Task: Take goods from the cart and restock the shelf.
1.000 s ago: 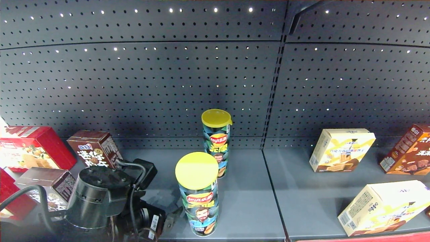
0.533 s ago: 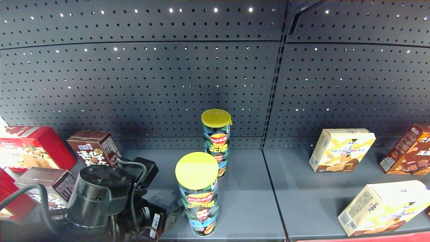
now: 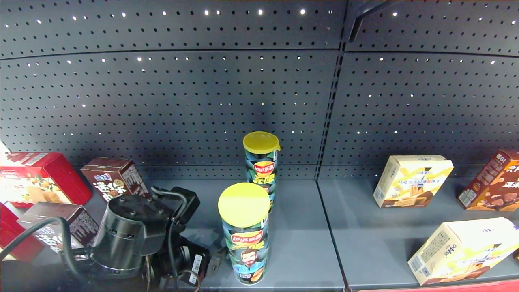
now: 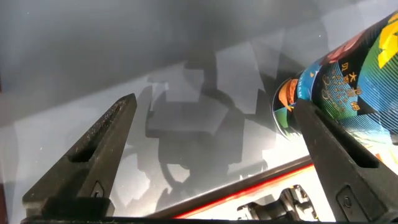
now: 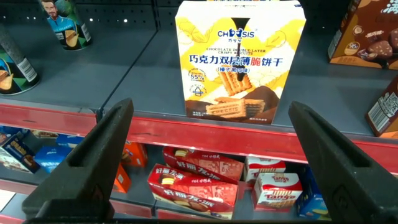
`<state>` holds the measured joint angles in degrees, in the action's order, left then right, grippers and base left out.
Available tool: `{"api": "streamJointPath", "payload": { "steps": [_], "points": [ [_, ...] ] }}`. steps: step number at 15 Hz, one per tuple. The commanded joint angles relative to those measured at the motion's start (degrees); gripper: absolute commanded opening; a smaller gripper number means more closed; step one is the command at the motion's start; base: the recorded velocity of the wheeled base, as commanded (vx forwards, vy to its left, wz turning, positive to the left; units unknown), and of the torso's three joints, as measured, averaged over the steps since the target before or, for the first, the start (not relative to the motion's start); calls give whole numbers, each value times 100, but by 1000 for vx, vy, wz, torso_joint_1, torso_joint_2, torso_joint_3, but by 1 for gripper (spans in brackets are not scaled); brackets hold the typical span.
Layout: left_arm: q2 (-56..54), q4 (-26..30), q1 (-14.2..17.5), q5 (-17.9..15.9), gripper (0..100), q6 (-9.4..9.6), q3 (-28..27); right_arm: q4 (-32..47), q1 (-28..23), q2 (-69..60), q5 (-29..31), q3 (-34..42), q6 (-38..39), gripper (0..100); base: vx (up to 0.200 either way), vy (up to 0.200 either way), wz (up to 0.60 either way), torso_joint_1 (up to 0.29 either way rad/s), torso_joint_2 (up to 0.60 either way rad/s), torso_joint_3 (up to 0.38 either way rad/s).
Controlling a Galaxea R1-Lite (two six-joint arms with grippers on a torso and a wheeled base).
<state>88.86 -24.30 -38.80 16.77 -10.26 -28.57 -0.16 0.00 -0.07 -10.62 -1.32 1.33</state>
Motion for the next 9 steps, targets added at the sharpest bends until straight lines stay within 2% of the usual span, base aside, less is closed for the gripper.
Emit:
{"api": "streamJointPath", "payload": {
  "steps": [1, 9],
  "points": [
    [44, 4, -22, 1, 100, -2, -17, -2, 0, 7, -2, 0, -1, 100, 0, 0, 0, 0, 0, 0],
    [220, 4, -110, 10, 100, -2, -166, 7, 0, 7, -10, 0, -1, 100, 0, 0, 0, 0, 0, 0]
  ]
}}
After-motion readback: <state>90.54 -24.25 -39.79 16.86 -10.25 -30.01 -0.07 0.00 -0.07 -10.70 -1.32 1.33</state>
